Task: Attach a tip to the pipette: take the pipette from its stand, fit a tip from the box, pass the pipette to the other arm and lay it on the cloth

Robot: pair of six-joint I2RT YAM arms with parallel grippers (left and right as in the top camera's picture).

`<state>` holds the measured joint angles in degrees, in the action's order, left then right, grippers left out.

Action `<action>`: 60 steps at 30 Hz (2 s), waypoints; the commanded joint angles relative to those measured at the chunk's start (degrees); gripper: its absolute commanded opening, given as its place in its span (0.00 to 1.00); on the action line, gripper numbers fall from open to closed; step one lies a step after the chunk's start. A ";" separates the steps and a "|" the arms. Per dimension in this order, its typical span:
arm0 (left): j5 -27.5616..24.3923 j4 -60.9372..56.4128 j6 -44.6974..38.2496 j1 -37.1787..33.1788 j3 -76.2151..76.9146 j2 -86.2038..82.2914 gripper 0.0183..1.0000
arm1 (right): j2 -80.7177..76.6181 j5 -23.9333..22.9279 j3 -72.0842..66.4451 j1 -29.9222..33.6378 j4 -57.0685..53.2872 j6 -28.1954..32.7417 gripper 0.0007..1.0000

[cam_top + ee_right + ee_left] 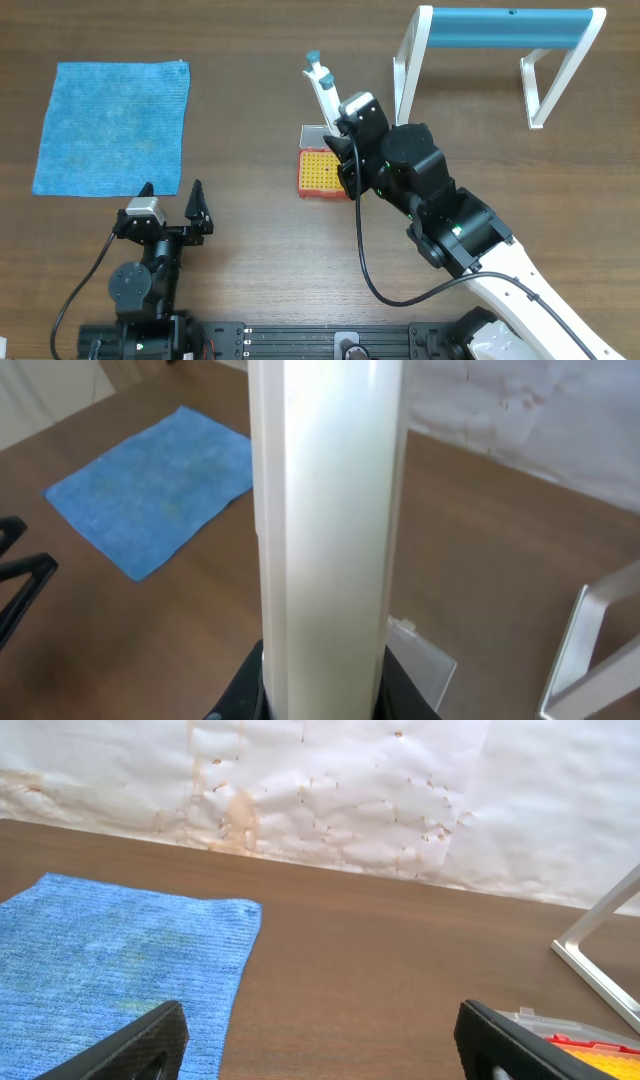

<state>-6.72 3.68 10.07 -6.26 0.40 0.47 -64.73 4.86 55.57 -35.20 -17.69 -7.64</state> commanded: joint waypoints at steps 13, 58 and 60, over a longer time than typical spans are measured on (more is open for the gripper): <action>2.71 0.07 -0.26 0.31 -0.09 -0.28 0.86 | 0.00 0.76 0.57 0.15 3.02 -27.47 0.08; -78.77 -47.25 62.88 17.59 58.05 89.05 0.88 | 0.00 18.82 0.55 0.15 1.57 -31.56 0.08; -77.72 -48.78 62.93 17.79 58.05 89.05 0.88 | 0.00 20.28 0.55 0.15 2.51 -31.54 0.08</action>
<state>-83.46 -43.13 74.37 11.05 56.64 89.06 -64.88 22.92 55.55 -35.20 -16.60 -38.76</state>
